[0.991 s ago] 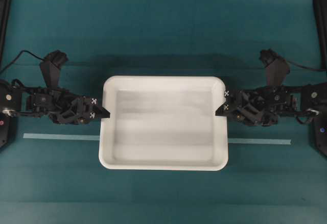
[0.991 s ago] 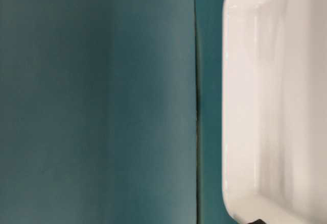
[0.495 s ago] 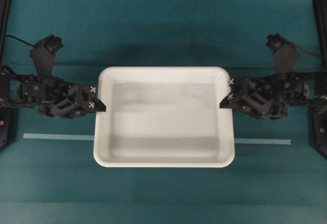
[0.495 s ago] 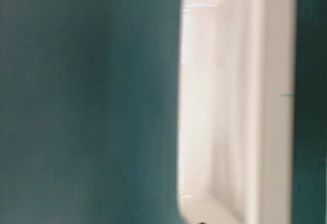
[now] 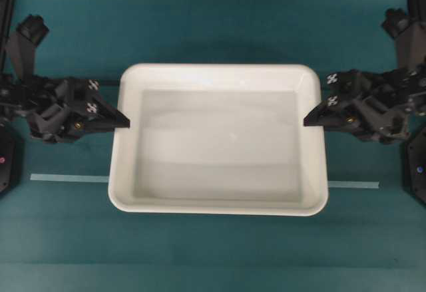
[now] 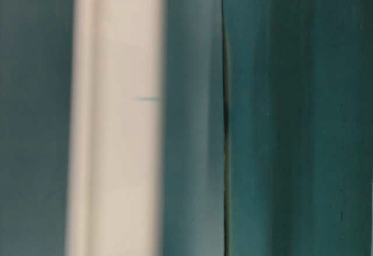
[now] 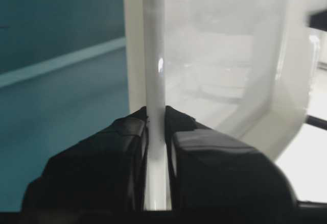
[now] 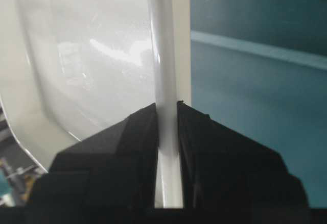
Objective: Lift the white case with both hands.
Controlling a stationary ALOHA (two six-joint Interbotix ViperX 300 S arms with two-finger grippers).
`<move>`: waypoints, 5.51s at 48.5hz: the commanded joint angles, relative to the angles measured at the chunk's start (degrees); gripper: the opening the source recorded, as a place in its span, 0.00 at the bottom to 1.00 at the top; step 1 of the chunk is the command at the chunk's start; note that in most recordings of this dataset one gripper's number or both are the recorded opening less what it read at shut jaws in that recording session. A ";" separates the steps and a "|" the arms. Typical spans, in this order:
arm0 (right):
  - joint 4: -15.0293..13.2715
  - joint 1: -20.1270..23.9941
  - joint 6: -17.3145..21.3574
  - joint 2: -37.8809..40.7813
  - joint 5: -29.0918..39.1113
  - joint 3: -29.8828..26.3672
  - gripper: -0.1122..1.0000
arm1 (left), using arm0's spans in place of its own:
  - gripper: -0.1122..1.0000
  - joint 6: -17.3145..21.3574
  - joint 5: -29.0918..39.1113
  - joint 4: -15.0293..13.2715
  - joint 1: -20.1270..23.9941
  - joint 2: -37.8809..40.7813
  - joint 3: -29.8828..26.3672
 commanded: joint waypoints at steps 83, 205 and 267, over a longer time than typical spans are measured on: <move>0.53 0.09 1.67 1.58 21.71 -35.95 0.20 | 0.17 0.35 21.88 0.26 -1.93 3.69 -37.44; 0.79 0.62 -10.46 15.64 -15.82 13.45 0.20 | 0.15 -0.35 0.09 0.53 -0.18 16.26 8.88; 0.53 0.70 -9.84 30.85 -39.55 22.68 0.19 | 0.15 3.08 -13.36 0.53 3.16 30.32 16.08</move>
